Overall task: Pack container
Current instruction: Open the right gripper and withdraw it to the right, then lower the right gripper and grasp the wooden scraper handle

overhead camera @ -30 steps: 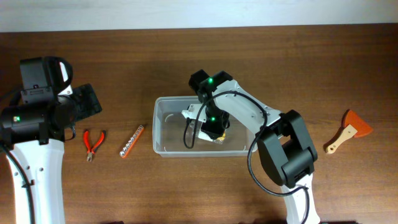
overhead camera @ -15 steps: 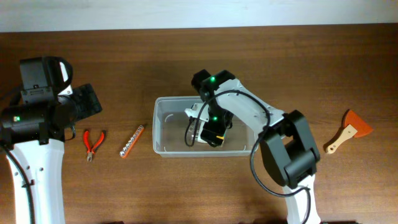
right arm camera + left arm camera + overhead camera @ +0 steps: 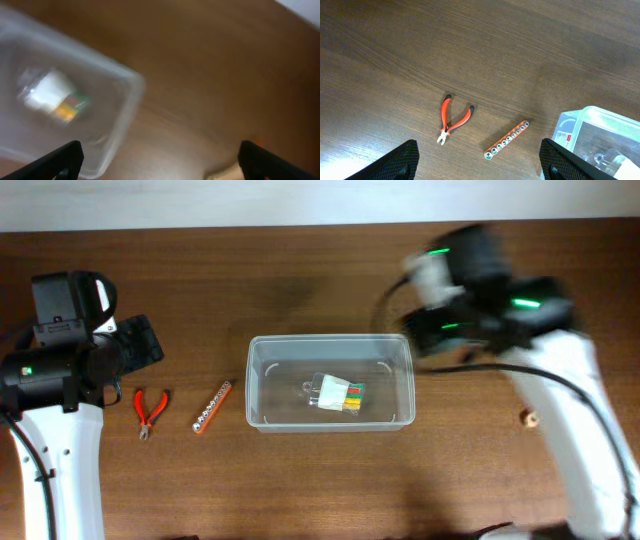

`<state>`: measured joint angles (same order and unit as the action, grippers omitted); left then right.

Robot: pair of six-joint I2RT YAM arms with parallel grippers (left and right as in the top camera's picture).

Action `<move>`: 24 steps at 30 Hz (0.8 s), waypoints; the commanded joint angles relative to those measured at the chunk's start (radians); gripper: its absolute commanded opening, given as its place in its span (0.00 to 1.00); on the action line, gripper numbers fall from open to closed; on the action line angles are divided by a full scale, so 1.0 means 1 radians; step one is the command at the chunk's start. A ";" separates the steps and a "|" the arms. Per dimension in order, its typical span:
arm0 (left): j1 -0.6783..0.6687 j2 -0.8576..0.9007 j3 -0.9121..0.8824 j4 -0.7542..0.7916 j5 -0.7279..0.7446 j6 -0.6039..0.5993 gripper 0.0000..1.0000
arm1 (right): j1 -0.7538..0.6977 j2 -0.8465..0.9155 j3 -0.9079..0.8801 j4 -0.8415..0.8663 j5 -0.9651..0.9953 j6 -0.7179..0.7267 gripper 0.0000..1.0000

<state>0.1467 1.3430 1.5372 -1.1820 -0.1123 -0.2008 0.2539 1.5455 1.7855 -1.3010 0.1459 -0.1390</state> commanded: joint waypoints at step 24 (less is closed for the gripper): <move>0.004 0.004 -0.003 -0.001 -0.008 0.016 0.79 | -0.809 0.185 -0.421 0.130 -0.060 0.640 0.99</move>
<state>0.1467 1.3430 1.5372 -1.1824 -0.1123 -0.2008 -0.5468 1.7016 1.4139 -1.2049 0.1219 0.5117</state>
